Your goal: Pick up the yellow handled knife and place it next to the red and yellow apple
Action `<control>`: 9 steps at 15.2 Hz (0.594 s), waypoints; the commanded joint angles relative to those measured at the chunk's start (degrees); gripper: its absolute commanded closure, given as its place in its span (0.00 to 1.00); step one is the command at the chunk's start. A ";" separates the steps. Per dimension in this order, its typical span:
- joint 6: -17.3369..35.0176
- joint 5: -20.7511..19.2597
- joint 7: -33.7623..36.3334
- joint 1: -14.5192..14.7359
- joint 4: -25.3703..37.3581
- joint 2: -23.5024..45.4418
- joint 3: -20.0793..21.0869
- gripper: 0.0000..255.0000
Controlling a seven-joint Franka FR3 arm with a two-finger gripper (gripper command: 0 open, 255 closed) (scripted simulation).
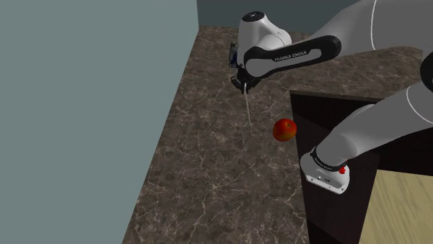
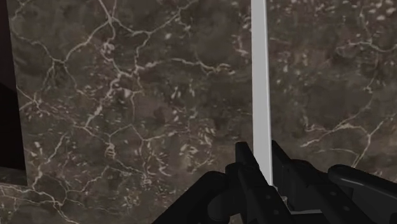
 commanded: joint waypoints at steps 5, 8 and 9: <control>5.15 -0.86 0.94 -0.23 -2.51 2.73 0.48 1.00; 7.68 -1.43 1.52 -0.37 -3.58 4.27 0.71 1.00; 8.53 -1.65 1.73 -0.42 -3.91 4.81 0.78 1.00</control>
